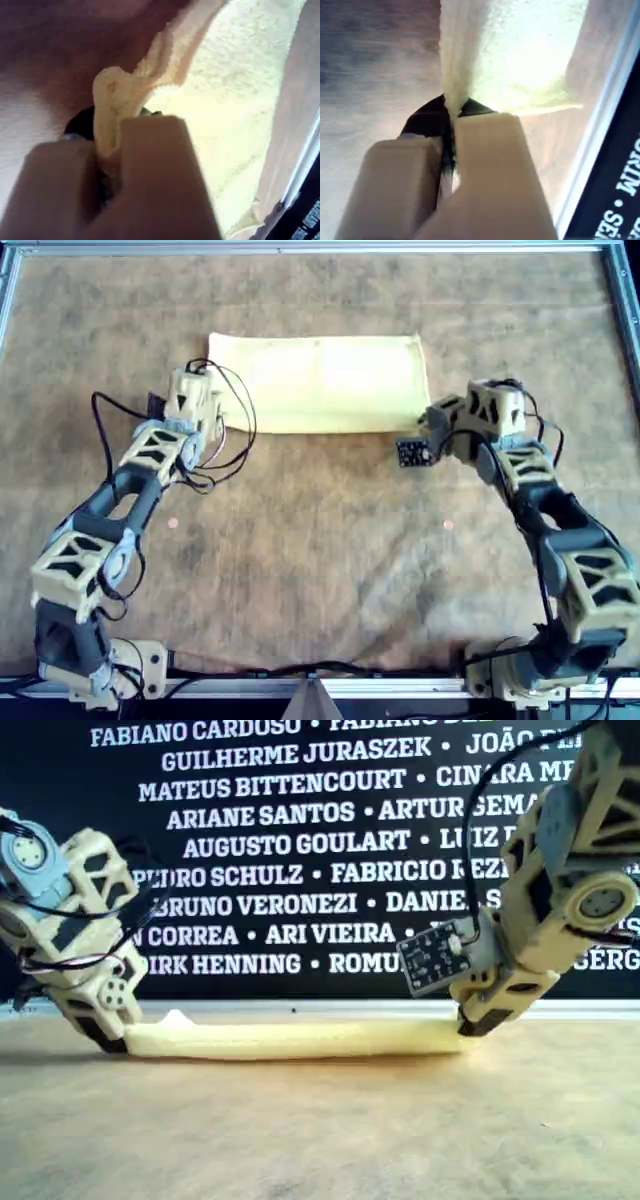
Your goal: Fold a cloth
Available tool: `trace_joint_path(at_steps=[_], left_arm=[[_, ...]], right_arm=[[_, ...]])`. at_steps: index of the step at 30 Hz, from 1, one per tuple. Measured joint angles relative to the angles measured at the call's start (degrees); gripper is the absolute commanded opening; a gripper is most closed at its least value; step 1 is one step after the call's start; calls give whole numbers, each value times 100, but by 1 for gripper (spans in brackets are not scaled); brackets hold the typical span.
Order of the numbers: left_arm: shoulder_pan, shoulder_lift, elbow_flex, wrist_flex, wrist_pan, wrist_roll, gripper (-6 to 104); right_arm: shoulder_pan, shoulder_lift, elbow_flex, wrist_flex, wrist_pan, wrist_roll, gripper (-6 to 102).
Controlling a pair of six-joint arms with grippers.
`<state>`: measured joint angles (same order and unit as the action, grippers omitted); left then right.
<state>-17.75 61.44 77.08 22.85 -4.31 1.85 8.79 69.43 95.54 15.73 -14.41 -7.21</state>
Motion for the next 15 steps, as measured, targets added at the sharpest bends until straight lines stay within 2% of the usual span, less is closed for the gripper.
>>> trace_joint_path(at_steps=[9, 15], left_arm=[[-457, 1582, 1362, 0, 0, 0, 6], [-562, 2408, 2250, 0, 0, 0, 6]], right_arm=[[-18, 1020, 1072, 0, 9, 0, 0], [-18, 1758, 1846, 0, 9, 0, 0]])
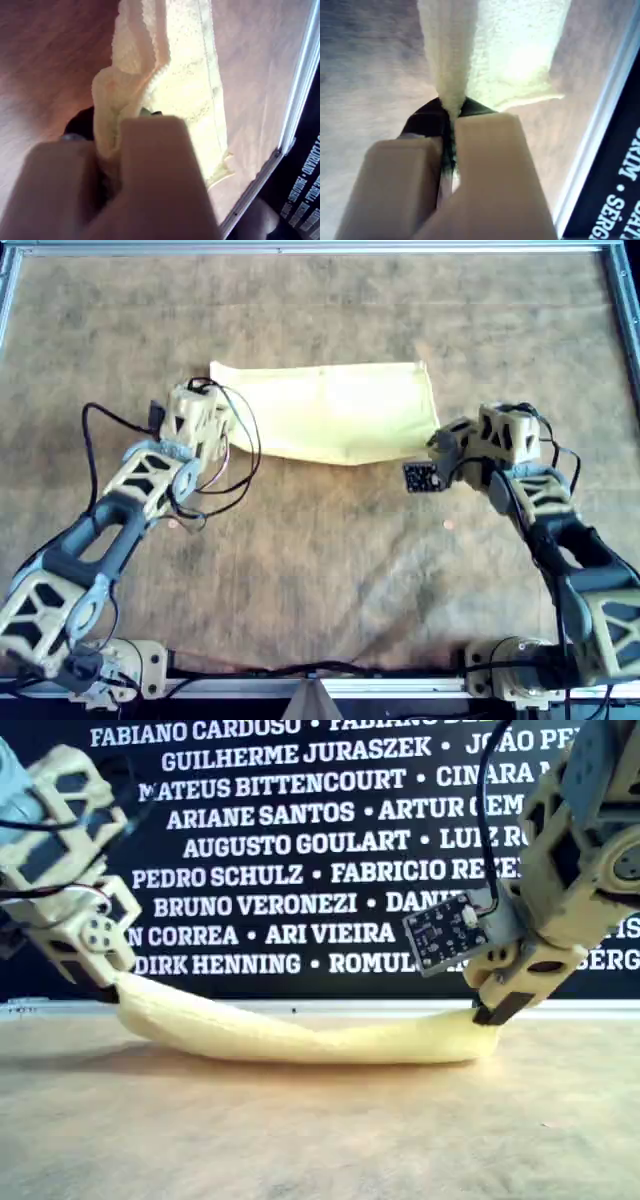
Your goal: Fold a cloth
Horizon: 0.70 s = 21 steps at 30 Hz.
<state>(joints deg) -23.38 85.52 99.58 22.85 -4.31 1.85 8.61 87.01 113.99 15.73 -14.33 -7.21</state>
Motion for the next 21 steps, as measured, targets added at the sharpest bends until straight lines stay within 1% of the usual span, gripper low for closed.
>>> trace_joint_path(at_steps=[5, 11, 17, 18, 21], left_arm=[[-9, 615, 668, 0, 0, 0, 6], [-18, 1204, 1441, 0, 0, 0, 6], [-88, 1485, 2312, 0, 9, 0, 6], [-97, 1485, 2452, 0, 9, 0, 6], [-132, 1485, 2716, 0, 18, 0, 6]], right_arm=[[0, 519, 554, 0, -62, 0, 0], [9, 1028, 1072, 0, -62, 0, 0], [26, 1450, 1705, 0, -141, 0, 0], [26, 1538, 1819, 0, -149, 35, 0], [26, 1758, 2074, 0, -149, 0, 0]])
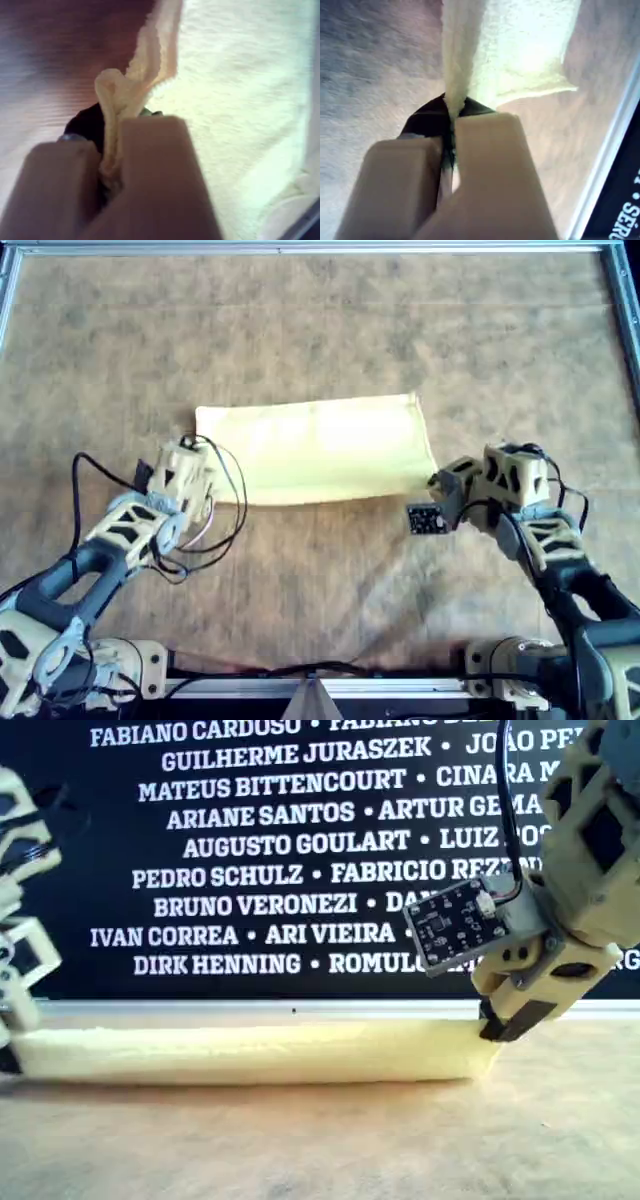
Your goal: Fold a cloth
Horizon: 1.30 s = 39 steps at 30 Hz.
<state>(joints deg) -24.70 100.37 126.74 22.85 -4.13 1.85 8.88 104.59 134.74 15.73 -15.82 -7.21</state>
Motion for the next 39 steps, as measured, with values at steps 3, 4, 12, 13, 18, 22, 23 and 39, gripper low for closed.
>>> trace_joint_path(at_steps=[3, 4, 12, 13, 18, 22, 23, 39], left_arm=[[-9, 9, 132, 0, 0, 0, 6], [-18, 9, 167, 0, 0, 0, 7], [-18, 9, 176, 0, -9, 0, 34], [-18, 9, 176, 0, -26, 0, 41], [-18, 220, 360, 0, -35, 0, 63], [-18, 501, 747, 0, -35, 0, 67], [-9, 545, 791, 0, -35, 0, 67], [0, 984, 1160, 0, -70, 0, 68]], right_arm=[[0, 132, 193, 0, 0, -9, 1], [9, 141, 229, 0, 0, 0, 1], [18, 141, 264, 0, 0, 9, 12], [9, 149, 299, 0, 0, 9, 17], [-62, 167, 492, 0, 88, 0, 43], [-53, 167, 571, 0, 105, -9, 52], [-44, 167, 571, 0, 105, -9, 52], [-79, 1626, 1485, 0, 105, -26, 52]])
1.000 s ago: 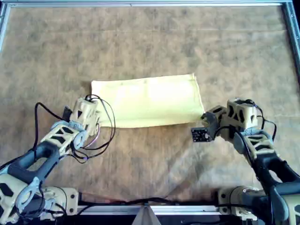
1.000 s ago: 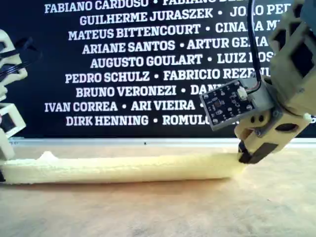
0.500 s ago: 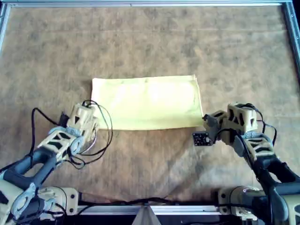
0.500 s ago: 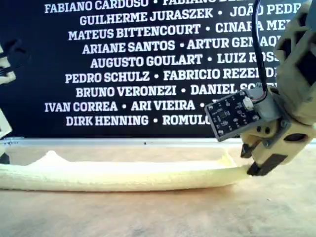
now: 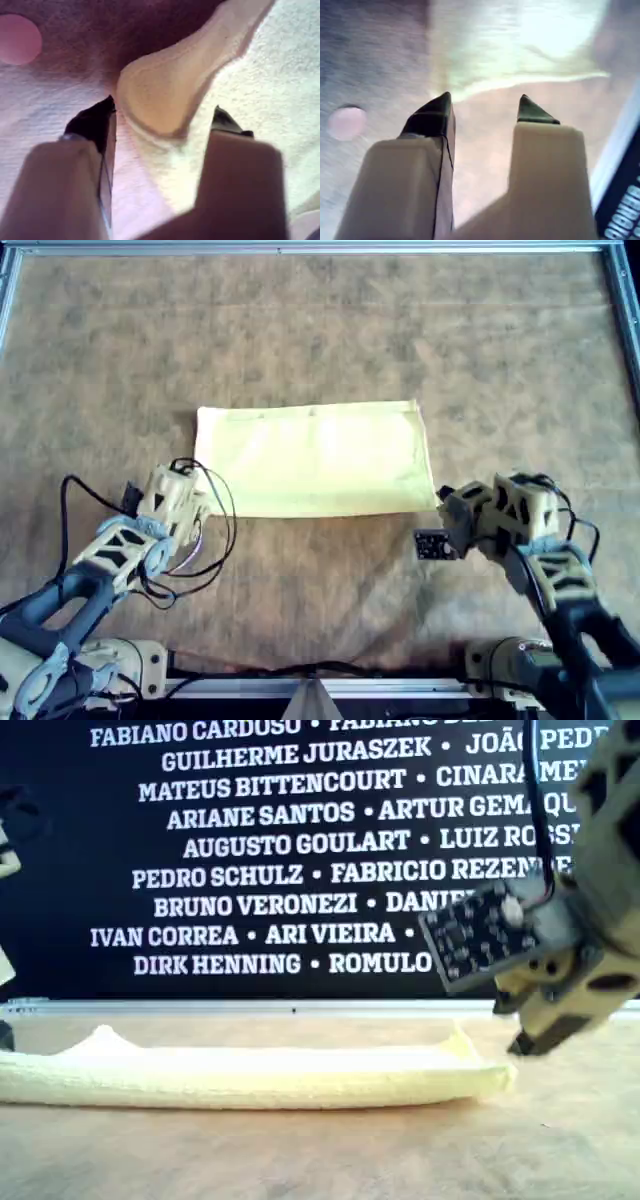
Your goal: Fold a cloth
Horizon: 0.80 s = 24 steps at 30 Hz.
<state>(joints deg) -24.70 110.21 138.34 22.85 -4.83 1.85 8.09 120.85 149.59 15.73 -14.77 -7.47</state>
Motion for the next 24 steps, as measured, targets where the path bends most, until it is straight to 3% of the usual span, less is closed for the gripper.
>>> trace_joint_path(at_steps=[6, 14, 20, 24], left_arm=[[0, 817, 677, 0, 0, 9, 68], [0, 3595, 1960, 0, 0, 9, 67], [0, 6029, 3146, 9, 0, 9, 67], [0, 6627, 3393, 9, 0, 9, 67]], right_arm=[[0, 1802, 1178, 0, 0, 0, 52], [0, 3604, 2109, 9, 0, 0, 53], [0, 4377, 2355, 9, 0, 0, 53], [0, 4403, 2364, 9, -9, -18, 53]])
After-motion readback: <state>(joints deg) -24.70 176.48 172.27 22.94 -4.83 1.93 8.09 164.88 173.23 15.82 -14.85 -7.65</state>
